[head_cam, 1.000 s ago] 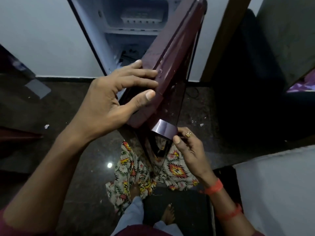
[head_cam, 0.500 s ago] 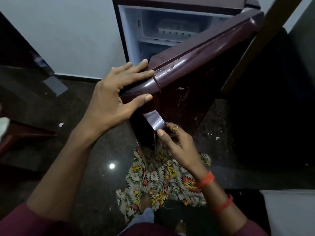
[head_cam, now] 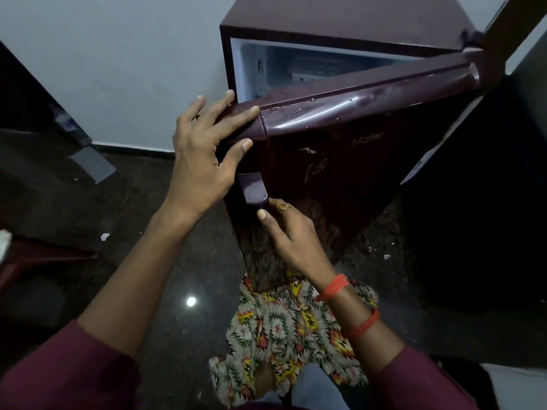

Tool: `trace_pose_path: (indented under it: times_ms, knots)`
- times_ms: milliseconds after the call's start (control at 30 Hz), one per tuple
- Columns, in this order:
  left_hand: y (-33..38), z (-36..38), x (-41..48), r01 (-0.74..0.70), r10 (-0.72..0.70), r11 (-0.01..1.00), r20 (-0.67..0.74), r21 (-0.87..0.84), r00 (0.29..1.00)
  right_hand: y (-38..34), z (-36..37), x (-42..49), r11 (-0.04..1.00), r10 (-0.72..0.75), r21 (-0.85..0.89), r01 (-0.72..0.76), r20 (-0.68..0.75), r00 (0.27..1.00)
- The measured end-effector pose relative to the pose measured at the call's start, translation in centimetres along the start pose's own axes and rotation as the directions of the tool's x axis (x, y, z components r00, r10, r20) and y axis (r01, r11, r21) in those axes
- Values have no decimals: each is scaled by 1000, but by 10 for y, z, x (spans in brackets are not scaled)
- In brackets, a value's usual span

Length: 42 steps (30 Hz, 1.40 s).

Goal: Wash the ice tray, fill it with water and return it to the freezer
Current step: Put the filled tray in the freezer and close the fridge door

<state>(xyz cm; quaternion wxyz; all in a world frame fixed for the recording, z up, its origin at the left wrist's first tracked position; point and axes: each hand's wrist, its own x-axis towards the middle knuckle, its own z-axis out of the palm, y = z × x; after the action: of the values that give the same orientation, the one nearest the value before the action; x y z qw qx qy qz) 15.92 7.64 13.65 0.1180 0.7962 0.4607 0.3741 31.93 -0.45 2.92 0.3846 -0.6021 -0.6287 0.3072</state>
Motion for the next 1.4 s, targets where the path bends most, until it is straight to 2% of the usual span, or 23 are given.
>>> trace_pose_path:
  times_ms: [500,733,1400]
  knots:
    - [-60,21,87,105,-108,993,-43,-59,993,-4,9,122,999,-29,-29,31,57,998]
    - [-82,32,123,94,-101,991,-73,-90,992,2,12,167,1000,-25,-3,26,57,998]
    - [-95,54,166,168,-192,962,-96,-216,977,11,2,214,996,-41,84,32,105,994]
